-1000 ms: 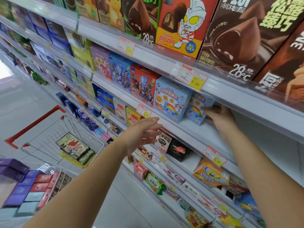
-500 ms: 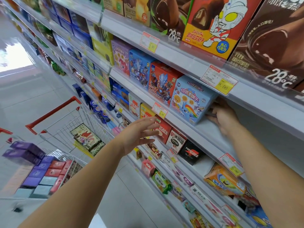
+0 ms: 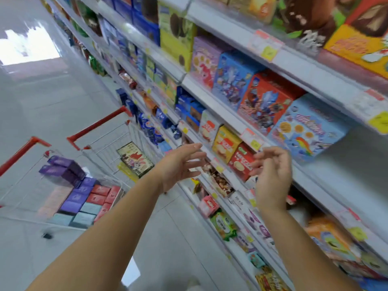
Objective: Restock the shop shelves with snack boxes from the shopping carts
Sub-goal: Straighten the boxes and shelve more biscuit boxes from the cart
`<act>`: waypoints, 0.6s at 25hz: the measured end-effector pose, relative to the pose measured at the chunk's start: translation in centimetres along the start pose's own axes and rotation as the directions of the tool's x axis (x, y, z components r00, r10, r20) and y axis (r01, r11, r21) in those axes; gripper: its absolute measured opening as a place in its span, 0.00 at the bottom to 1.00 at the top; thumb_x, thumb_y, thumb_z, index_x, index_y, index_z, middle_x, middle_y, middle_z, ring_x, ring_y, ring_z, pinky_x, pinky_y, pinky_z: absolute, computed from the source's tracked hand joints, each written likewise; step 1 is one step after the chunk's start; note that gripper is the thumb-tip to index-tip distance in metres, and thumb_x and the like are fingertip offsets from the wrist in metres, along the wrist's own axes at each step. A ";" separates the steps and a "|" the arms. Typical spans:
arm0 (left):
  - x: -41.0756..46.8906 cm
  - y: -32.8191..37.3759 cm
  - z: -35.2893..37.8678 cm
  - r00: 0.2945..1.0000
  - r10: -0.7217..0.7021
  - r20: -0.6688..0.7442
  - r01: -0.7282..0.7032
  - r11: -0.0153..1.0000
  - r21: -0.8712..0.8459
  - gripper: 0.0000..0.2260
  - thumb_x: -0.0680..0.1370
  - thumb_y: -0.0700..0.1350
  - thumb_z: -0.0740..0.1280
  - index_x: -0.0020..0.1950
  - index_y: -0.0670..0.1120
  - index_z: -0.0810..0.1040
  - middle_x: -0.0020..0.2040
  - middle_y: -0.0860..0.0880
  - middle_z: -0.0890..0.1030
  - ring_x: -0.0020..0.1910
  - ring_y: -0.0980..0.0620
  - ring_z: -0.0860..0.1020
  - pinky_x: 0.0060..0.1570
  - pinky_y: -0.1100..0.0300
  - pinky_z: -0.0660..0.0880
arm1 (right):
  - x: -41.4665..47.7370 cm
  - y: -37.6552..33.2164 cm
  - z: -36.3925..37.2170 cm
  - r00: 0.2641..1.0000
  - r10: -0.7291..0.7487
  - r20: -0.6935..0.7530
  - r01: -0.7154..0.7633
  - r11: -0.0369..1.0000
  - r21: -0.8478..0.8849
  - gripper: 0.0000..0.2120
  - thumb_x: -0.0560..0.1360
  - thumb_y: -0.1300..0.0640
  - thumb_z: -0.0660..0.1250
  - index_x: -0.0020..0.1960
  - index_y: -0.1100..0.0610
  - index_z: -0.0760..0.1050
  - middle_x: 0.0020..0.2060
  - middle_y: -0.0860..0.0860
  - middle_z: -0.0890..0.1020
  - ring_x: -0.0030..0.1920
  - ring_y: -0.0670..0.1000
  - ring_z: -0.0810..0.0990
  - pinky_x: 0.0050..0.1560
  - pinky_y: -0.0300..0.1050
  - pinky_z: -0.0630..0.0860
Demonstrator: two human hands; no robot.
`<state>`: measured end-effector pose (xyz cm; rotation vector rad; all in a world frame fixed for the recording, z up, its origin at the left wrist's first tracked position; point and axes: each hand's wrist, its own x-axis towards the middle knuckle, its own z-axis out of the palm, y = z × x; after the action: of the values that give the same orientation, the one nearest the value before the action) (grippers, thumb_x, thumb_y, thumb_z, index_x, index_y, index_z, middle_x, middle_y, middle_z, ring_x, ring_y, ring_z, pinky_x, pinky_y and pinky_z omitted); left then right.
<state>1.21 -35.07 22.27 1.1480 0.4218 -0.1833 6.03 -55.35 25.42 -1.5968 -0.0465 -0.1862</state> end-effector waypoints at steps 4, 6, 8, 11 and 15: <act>-2.7 -0.9 -11.6 0.992 -0.052 -0.115 0.044 0.996 -0.072 0.18 0.77 0.55 0.66 0.66 0.51 0.77 0.60 0.50 0.83 0.60 0.50 0.81 0.55 0.54 0.79 | -4.2 3.2 12.1 0.924 0.205 0.324 -0.144 0.969 -0.203 0.15 0.80 0.65 0.53 0.49 0.49 0.73 0.45 0.50 0.81 0.38 0.50 0.79 0.36 0.45 0.77; -4.3 -1.7 -18.6 0.974 -0.101 -0.201 0.084 0.992 -0.093 0.20 0.75 0.56 0.69 0.65 0.51 0.77 0.60 0.51 0.83 0.60 0.51 0.80 0.58 0.53 0.78 | -6.8 5.5 18.6 0.857 0.312 0.409 -0.217 0.940 -0.262 0.14 0.81 0.65 0.53 0.49 0.49 0.73 0.48 0.52 0.81 0.39 0.50 0.80 0.34 0.42 0.77; -6.4 -2.7 -25.8 0.939 -0.151 -0.309 0.123 0.986 -0.110 0.19 0.74 0.57 0.69 0.62 0.52 0.78 0.60 0.51 0.82 0.59 0.52 0.80 0.60 0.52 0.75 | -9.9 8.1 24.8 0.781 0.414 0.467 -0.274 0.900 -0.340 0.13 0.81 0.64 0.54 0.50 0.51 0.74 0.49 0.54 0.80 0.39 0.49 0.80 0.33 0.39 0.76; -9.6 -4.7 -36.2 0.852 -0.220 -0.475 0.147 0.972 -0.185 0.09 0.79 0.52 0.65 0.57 0.51 0.79 0.60 0.51 0.81 0.55 0.54 0.78 0.54 0.56 0.75 | -14.5 12.5 33.5 0.642 0.565 0.519 -0.331 0.814 -0.478 0.10 0.82 0.63 0.56 0.52 0.53 0.74 0.49 0.54 0.79 0.42 0.48 0.79 0.36 0.39 0.77; -12.4 -8.4 -46.8 0.738 -0.305 -0.602 0.162 0.946 -0.281 0.09 0.81 0.50 0.63 0.59 0.51 0.77 0.61 0.49 0.78 0.59 0.51 0.76 0.60 0.52 0.73 | -19.5 18.2 42.5 0.507 0.672 0.541 -0.274 0.720 -0.637 0.10 0.81 0.60 0.59 0.59 0.55 0.76 0.43 0.51 0.79 0.41 0.49 0.77 0.50 0.51 0.76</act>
<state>-23.75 3.22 4.29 0.9168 1.1801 0.0464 -6.74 -11.98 3.53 -2.0181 -0.1926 1.0378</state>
